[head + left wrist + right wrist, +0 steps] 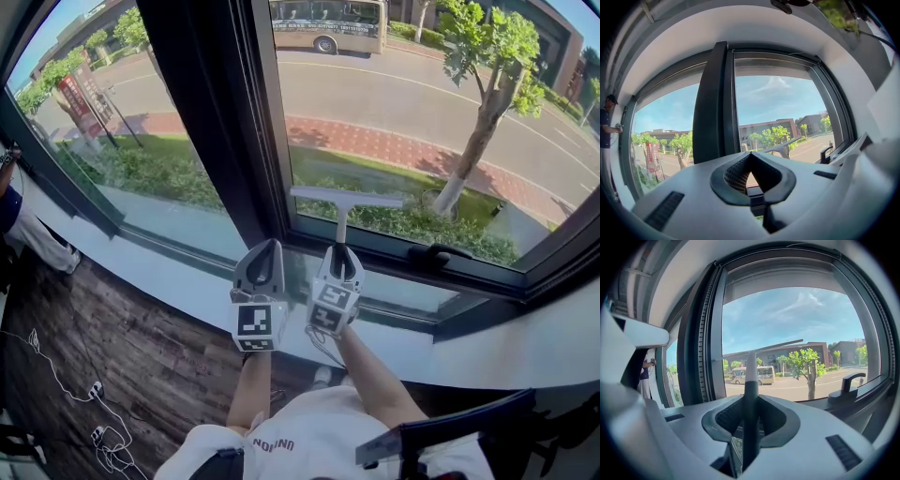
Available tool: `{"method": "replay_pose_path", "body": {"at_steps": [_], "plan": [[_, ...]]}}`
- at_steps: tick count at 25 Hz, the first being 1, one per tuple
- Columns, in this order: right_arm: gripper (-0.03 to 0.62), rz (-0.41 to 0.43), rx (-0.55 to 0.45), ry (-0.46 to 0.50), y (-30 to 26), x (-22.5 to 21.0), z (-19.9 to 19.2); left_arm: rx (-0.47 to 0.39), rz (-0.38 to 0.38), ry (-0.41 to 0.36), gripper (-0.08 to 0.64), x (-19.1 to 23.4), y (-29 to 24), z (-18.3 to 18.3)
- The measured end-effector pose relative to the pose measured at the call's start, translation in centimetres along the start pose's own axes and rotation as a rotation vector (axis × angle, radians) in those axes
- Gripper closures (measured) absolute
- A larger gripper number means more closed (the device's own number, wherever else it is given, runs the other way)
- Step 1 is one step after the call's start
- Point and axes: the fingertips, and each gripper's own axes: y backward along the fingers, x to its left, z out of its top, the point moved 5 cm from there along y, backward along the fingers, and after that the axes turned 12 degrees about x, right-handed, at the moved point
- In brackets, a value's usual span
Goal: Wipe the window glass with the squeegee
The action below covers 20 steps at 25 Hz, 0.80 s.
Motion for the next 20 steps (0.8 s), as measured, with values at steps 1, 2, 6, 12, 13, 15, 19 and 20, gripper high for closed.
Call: {"method": "replay_pose_path", "body": {"at_steps": [1, 2, 6, 12, 13, 15, 19, 20], "plan": [[0.494, 0.0, 0.004, 0.001, -0.1, -0.1, -0.2, 0.003, -0.005, -0.002, 0.565, -0.2, -0.1, 0.0], [0.494, 0.0, 0.009, 0.003, -0.1, -0.1, -0.3, 0.006, -0.01, -0.005, 0.565, -0.3, -0.1, -0.1], [0.494, -0.002, 0.031, 0.006, -0.1, -0.2, -0.8, 0.01, -0.018, -0.01, 0.565, -0.6, -0.1, -0.1], [0.494, 0.0, 0.054, 0.008, -0.5, -0.3, -1.7, 0.015, -0.016, 0.005, 0.565, -0.5, -0.3, -0.7], [0.494, 0.001, 0.06, 0.008, -0.6, -0.4, -1.8, 0.017, -0.017, 0.004, 0.565, -0.5, -0.3, -0.8], [0.494, 0.002, 0.068, 0.011, -0.6, -0.4, -2.1, 0.02, -0.019, 0.002, 0.565, -0.5, -0.2, -0.7], [0.494, -0.003, 0.086, 0.016, -0.9, -0.4, -2.6, 0.019, -0.018, 0.005, 0.565, -0.5, -0.1, -0.4], [0.494, -0.003, 0.092, 0.015, -0.9, -0.4, -2.7, 0.017, -0.016, 0.005, 0.565, -0.5, -0.2, -0.6]]}}
